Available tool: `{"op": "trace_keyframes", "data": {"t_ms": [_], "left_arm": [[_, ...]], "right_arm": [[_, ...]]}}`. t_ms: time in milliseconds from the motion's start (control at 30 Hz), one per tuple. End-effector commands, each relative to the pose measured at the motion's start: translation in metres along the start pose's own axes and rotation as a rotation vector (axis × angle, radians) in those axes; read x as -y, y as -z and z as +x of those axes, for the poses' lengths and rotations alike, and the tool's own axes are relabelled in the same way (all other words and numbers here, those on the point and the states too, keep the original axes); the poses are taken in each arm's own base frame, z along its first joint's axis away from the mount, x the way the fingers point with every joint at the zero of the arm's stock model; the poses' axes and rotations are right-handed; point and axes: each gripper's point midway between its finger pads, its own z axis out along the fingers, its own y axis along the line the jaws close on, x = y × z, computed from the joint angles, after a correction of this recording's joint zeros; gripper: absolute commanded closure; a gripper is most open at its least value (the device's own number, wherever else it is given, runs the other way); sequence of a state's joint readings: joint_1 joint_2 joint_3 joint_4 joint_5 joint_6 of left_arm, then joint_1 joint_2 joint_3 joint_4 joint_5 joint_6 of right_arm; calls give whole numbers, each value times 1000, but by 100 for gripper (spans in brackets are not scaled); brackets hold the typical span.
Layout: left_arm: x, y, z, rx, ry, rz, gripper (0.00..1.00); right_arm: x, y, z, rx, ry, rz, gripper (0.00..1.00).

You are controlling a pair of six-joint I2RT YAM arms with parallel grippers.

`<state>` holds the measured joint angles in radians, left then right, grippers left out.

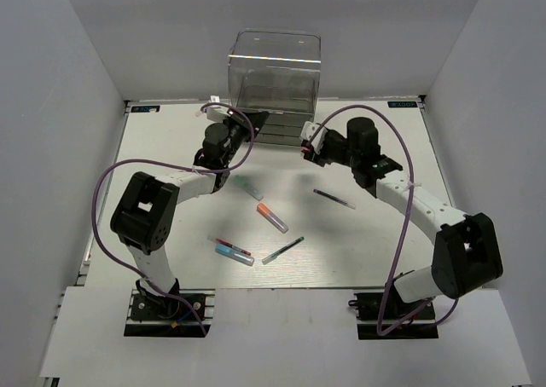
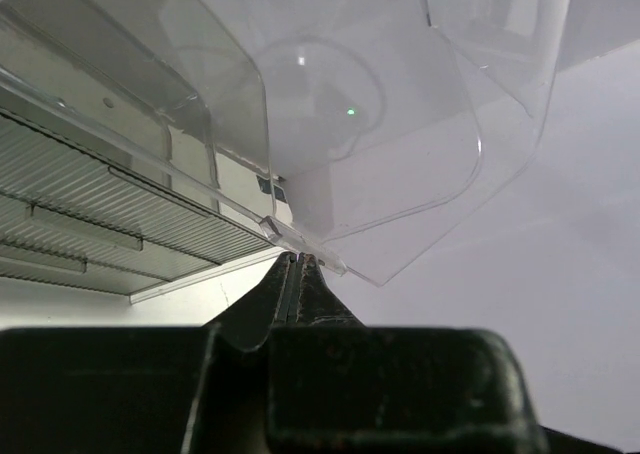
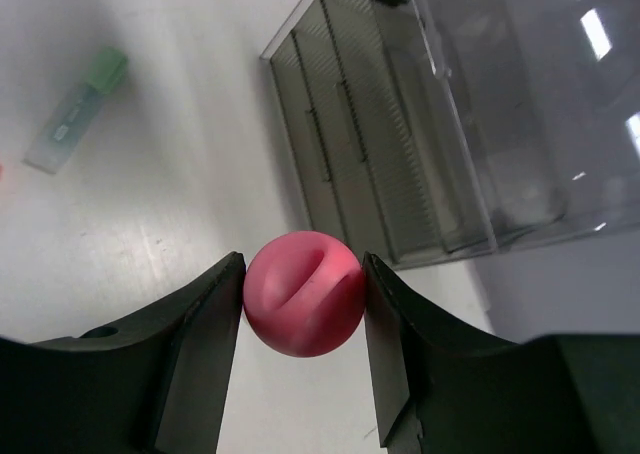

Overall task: Sort the stationery into containers
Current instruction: Open the storage box at the center of the board, then place the stationery in the storage box.

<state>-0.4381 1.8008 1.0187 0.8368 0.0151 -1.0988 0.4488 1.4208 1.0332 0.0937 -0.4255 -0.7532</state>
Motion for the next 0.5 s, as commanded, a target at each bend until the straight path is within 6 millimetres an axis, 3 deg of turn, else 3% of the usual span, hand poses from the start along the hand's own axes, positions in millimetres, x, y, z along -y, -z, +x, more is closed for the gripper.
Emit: {"op": "trace_keyframes", "data": {"t_ms": [0,33,133,167,233,333,467], "left_arm": [[75,3,-40,94,-14,173,100],[75,3,-40,94,-14,173,100],[79,3,-42,98,-14,181,100],[79,3,-42,98,-14,181,100],[79,3,-42,98,-14,181,100],[79,3,-42,99,-23,181,100],[79,3,-42,99,-23,181,100]], "right_arm": [[37,3,-49,161,265,161,100],[49,4,-57,188,307,223,100],[57,1,-63,223,425,297,100],[53,-2,-54,208,473,300,100],[62,-1,-63,244,533,365,100],[64,-15,-49,234,580,383,100],[76,-21,-54,245,632,411,100]]}}
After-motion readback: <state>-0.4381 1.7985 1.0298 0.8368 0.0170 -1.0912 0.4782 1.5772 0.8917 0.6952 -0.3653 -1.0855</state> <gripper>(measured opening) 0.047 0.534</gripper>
